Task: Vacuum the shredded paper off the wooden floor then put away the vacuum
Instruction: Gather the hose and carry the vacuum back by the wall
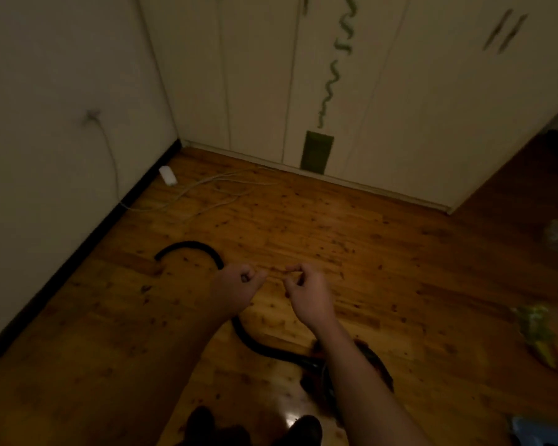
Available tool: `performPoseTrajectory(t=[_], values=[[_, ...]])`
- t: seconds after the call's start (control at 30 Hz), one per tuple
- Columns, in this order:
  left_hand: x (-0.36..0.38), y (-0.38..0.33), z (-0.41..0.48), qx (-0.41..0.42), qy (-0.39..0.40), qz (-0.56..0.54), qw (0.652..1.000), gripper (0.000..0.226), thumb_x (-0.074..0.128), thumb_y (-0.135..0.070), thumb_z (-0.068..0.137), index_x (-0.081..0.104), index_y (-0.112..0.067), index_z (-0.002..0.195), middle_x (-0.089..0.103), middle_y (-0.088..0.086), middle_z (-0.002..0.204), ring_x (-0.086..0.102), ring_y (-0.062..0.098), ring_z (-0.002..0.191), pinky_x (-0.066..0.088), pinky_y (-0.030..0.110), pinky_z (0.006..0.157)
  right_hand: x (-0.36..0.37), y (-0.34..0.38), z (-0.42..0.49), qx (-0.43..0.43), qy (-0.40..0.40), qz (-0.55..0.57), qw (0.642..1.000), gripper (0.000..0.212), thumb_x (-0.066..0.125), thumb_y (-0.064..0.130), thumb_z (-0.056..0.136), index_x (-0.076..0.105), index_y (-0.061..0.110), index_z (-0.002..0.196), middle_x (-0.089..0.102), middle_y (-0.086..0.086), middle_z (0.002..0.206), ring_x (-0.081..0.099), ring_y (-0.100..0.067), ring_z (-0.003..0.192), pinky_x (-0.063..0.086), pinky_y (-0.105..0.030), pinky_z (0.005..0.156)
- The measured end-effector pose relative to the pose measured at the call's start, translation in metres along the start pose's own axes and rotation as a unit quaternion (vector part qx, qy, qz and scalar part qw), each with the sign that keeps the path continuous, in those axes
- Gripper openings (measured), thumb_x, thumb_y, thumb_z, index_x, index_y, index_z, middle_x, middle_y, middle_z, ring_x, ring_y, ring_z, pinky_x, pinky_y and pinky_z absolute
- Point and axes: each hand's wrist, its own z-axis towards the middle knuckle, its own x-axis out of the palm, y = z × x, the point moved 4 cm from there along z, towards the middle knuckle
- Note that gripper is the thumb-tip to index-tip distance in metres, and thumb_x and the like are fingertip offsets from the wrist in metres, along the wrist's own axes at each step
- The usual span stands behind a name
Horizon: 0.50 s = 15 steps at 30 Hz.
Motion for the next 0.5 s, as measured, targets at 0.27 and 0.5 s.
performPoseTrajectory(t=[0.27,0.5], values=[[-0.111,0.096,-0.030,-0.058,-0.047,-0.030,0.997,0.045,0.055,-0.032,0.097,0.053,0.005,0.071,0.049,0.023,0.070,0.048,0.033,0.063,0.033,0.029,0.058,0.110,0.078,0.000,-0.017,0.073,-0.054,0.996,0.014,0.054,0.019,0.096,0.058,0.023,0.109,0.068,-0.009,0.076,0.062,-0.025,0.063,0.046,-0.031,0.054],[-0.170,0.158,-0.042,-0.120,-0.063,-0.038,0.990,0.040,0.058,-0.028,0.095,0.040,-0.021,0.060,0.041,-0.001,0.059,0.046,0.019,0.059,0.037,0.033,0.063,0.171,0.122,0.000,-0.025,0.104,-0.071,0.992,0.014,0.054,0.017,0.096,0.058,0.021,0.109,0.062,-0.006,0.067,0.055,-0.022,0.057,0.041,-0.030,0.053]])
